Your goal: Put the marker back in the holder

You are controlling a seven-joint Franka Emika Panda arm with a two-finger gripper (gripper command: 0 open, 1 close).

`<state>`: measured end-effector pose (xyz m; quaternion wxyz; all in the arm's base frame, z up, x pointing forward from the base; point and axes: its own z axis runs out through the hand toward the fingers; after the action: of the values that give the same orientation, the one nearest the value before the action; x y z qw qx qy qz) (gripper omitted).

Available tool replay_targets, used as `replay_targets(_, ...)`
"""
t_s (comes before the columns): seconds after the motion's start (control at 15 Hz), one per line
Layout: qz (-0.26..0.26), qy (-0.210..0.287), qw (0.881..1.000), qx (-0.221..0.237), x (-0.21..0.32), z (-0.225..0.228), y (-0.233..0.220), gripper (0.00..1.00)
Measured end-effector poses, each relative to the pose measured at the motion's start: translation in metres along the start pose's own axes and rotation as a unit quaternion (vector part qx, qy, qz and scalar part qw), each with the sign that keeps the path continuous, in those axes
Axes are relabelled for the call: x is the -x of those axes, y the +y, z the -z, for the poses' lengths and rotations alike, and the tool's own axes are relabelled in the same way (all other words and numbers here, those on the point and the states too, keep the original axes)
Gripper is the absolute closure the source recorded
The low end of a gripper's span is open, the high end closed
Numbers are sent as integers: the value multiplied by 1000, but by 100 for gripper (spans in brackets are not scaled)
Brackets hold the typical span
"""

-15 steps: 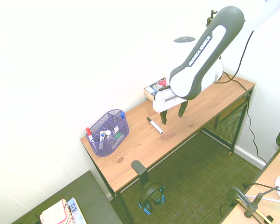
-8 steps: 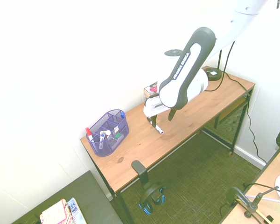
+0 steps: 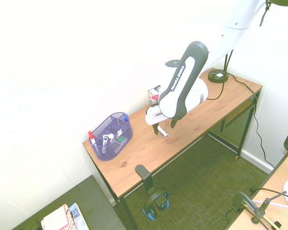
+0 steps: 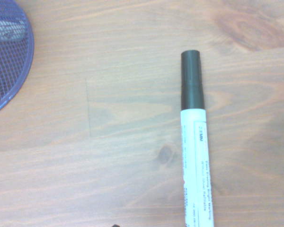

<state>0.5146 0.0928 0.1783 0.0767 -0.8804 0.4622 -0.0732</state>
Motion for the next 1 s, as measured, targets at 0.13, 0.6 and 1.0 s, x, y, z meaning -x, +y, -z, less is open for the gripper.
replay_targets(0.13, -4, 0, 1000, 2, 1, -10, 4, 100)
replay_targets(0.6, -4, 6, 1000, 5, 0, -22, 10, 100)
replay_targets(1.0, 2, 13, 1000, 9, 1, -24, 9, 100)
